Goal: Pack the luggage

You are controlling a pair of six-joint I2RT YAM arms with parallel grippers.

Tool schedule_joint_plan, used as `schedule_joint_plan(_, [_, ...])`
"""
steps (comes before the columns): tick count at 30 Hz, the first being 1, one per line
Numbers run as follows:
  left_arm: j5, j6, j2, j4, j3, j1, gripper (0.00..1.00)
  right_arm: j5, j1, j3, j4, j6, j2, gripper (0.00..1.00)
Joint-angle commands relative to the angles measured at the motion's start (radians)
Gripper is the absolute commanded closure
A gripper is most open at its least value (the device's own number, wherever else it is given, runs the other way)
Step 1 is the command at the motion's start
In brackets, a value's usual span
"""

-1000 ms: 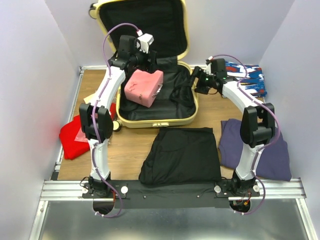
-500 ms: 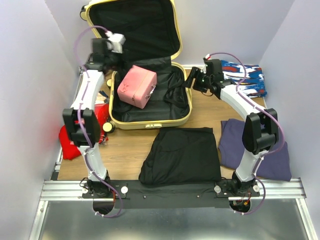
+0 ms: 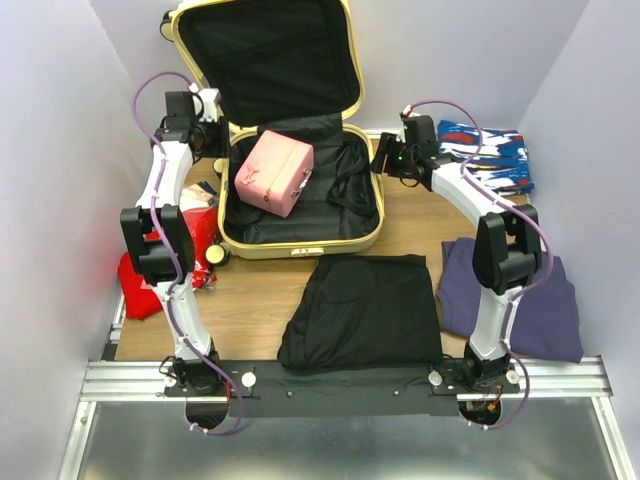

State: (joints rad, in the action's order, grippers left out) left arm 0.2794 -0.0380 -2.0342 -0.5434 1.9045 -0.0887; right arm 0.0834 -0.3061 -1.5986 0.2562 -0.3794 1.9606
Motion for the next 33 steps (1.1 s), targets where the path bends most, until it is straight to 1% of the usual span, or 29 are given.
schedule_joint_plan(1, [-0.051, 0.009, -0.041, -0.058, -0.015, 0.003, 0.33, -0.01, -0.002, -0.049, -0.002, 0.017, 0.066, 0.32])
schedule_joint_plan(4, [-0.033, 0.015, -0.057, -0.055, -0.021, 0.004, 0.38, 0.01, -0.002, -0.06, -0.002, 0.014, 0.086, 0.41])
schedule_joint_plan(5, [-0.022, 0.015, -0.061, -0.053, -0.024, 0.004, 0.45, 0.015, -0.002, -0.063, -0.002, 0.013, 0.095, 0.5])
schedule_joint_plan(7, [0.004, 0.026, -0.079, -0.056, -0.022, 0.004, 0.55, 0.019, -0.002, -0.069, -0.002, 0.007, 0.098, 0.61])
schedule_joint_plan(8, [0.015, 0.029, -0.087, -0.056, -0.021, 0.006, 0.65, 0.019, -0.002, -0.069, -0.002, 0.008, 0.095, 0.75])
schedule_joint_plan(10, [0.055, 0.029, -0.103, -0.053, -0.013, 0.01, 0.77, 0.001, -0.001, -0.054, 0.0, 0.017, 0.083, 0.87])
schedule_joint_plan(11, [0.064, 0.029, -0.106, -0.055, -0.01, 0.013, 0.84, -0.007, 0.001, -0.046, 0.0, 0.022, 0.077, 0.98])
schedule_joint_plan(14, [0.119, 0.033, -0.11, -0.047, -0.001, 0.038, 0.97, -0.036, 0.012, 0.0, 0.002, 0.034, 0.04, 0.99])
schedule_joint_plan(16, [0.144, 0.033, -0.11, -0.043, 0.01, 0.072, 1.0, -0.054, 0.031, 0.035, 0.003, 0.033, 0.011, 0.99])
schedule_joint_plan(18, [0.167, 0.035, -0.107, -0.021, 0.01, 0.086, 1.0, -0.077, 0.048, 0.058, 0.006, 0.033, -0.009, 0.99])
schedule_joint_plan(19, [0.182, 0.059, -0.107, -0.015, 0.01, 0.122, 1.0, -0.077, 0.07, 0.068, 0.006, 0.036, -0.023, 0.99])
schedule_joint_plan(23, [0.192, 0.075, -0.129, -0.004, 0.04, 0.176, 1.0, -0.123, 0.116, 0.104, 0.015, 0.051, -0.057, 0.99])
schedule_joint_plan(28, [0.189, 0.089, -0.17, 0.003, 0.109, 0.219, 1.0, -0.169, 0.157, 0.155, 0.023, 0.073, -0.103, 0.99])
schedule_joint_plan(33, [0.175, 0.098, -0.202, 0.026, 0.159, 0.237, 1.0, -0.157, 0.179, 0.166, 0.031, 0.073, -0.111, 0.99])
